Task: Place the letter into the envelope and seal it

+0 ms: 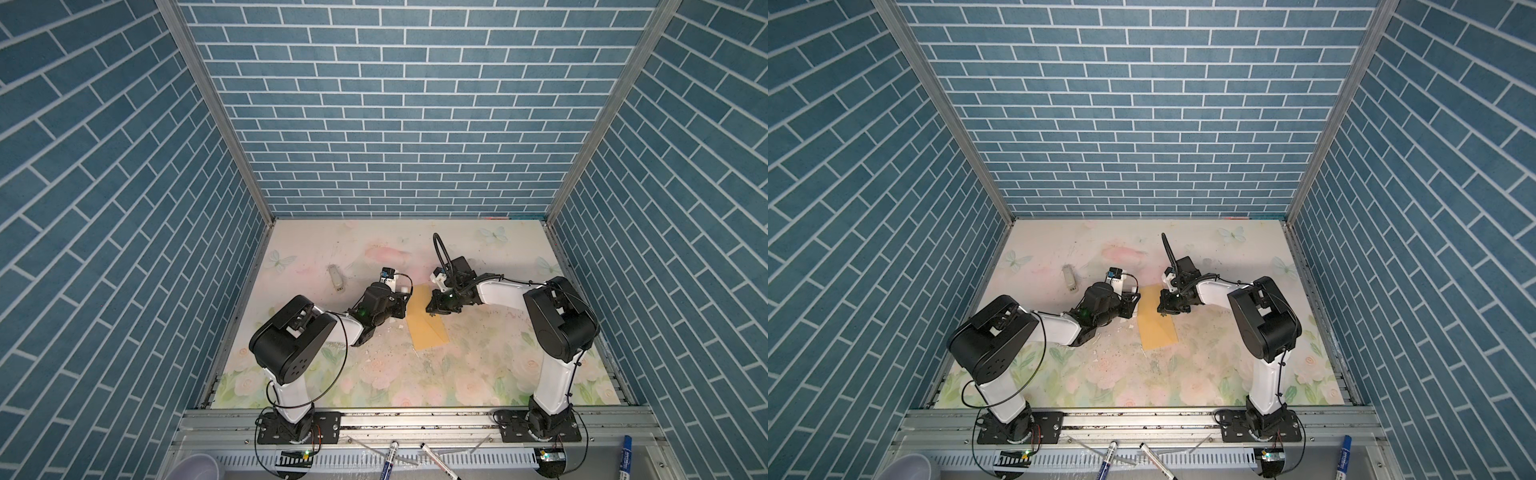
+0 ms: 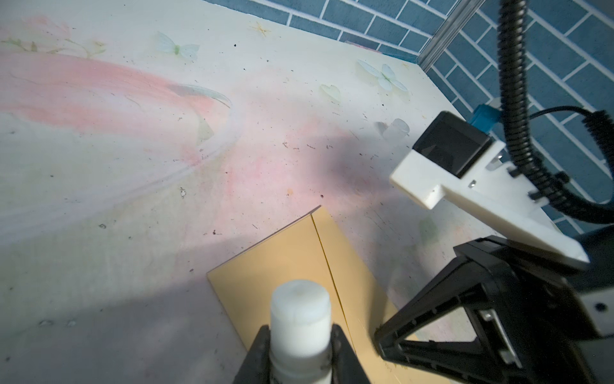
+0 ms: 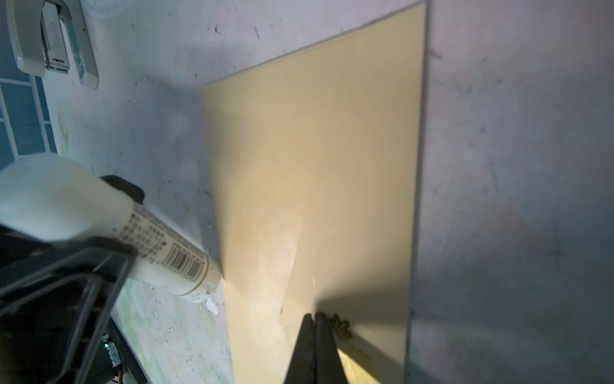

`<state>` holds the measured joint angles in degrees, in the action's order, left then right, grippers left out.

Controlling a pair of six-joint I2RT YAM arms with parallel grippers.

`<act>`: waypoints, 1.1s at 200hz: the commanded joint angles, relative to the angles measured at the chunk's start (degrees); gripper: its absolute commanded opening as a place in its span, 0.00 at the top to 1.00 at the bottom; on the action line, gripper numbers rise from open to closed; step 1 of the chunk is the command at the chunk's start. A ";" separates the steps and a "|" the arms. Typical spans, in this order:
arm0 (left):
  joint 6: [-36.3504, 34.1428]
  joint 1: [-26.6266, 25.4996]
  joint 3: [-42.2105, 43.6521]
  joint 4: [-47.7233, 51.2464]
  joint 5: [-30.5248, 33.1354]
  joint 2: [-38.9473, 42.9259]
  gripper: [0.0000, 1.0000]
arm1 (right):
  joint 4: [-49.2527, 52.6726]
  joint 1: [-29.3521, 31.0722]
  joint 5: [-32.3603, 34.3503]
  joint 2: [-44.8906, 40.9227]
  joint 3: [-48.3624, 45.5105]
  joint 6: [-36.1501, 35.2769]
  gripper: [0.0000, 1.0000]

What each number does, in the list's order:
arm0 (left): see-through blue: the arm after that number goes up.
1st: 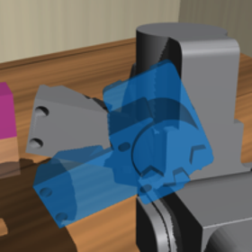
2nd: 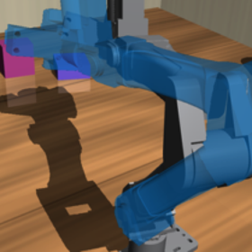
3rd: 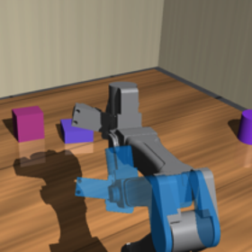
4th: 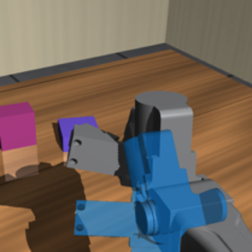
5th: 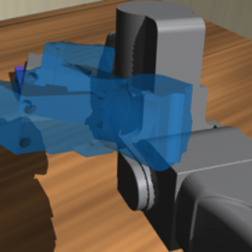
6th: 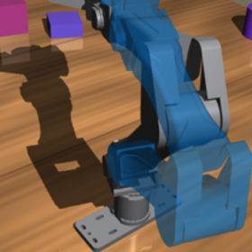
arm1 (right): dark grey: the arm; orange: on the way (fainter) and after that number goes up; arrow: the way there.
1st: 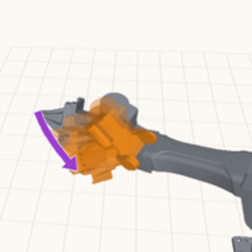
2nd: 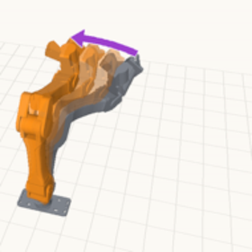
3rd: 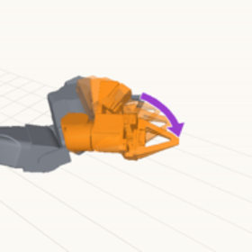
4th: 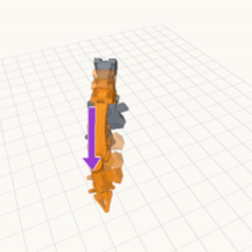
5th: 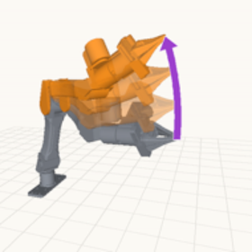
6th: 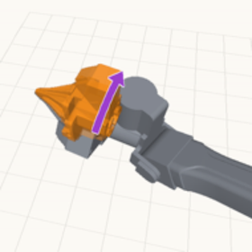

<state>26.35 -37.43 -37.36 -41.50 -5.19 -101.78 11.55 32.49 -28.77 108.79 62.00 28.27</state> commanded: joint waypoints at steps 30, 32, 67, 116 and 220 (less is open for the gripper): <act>0.84 -0.19 -0.83 -2.05 0.24 -1.33 1.00 | 3.32 2.09 1.00 3.02 2.03 -0.15 1.00; 0.86 -0.19 -0.88 -2.09 0.20 -1.39 1.00 | 3.39 2.24 1.00 3.07 2.06 -0.15 1.00; 1.25 -0.19 -1.09 -2.19 0.01 -1.65 1.00 | 4.27 2.95 1.56 3.71 2.62 -0.50 1.00; 1.30 -0.19 -1.10 -2.02 0.16 -1.67 1.00 | 6.34 3.19 2.29 3.71 2.53 -1.55 1.00; 1.60 -0.19 -1.30 -1.66 0.38 -2.22 1.00 | 9.24 3.29 4.69 1.01 -1.14 -3.39 1.00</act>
<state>27.66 -37.41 -37.52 -42.96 -5.17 -102.87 14.15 35.31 -27.83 109.73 63.90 26.92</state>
